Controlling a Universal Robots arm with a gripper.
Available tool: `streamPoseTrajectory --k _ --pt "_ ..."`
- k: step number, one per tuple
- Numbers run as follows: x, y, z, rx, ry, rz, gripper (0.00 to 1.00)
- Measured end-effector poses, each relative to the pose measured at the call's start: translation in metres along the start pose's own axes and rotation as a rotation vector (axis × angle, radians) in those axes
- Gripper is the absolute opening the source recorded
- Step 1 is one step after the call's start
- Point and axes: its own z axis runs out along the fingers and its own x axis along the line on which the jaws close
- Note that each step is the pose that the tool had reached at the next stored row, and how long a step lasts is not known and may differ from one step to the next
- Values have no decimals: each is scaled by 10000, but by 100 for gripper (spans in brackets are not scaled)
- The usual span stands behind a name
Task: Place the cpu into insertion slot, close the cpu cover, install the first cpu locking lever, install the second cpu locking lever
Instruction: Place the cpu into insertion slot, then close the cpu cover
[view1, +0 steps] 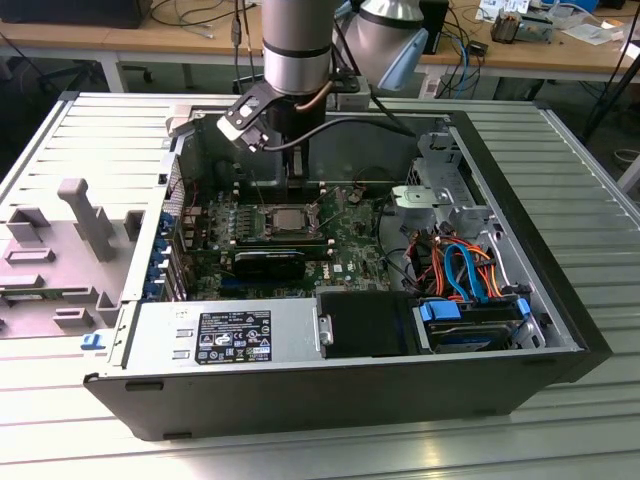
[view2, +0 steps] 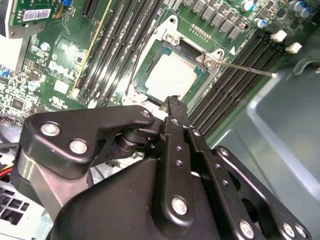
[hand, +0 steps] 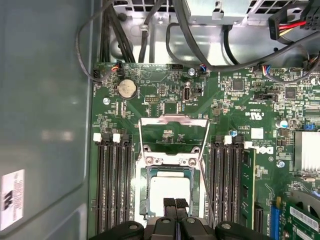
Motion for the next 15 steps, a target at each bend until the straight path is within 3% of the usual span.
streamPoseTrajectory --k 2,11,15 --pt "1 0 -58 -2 51 1 11" --pt "-16 11 -63 -1 57 0 11" --pt "-60 134 -62 8 57 1 11"
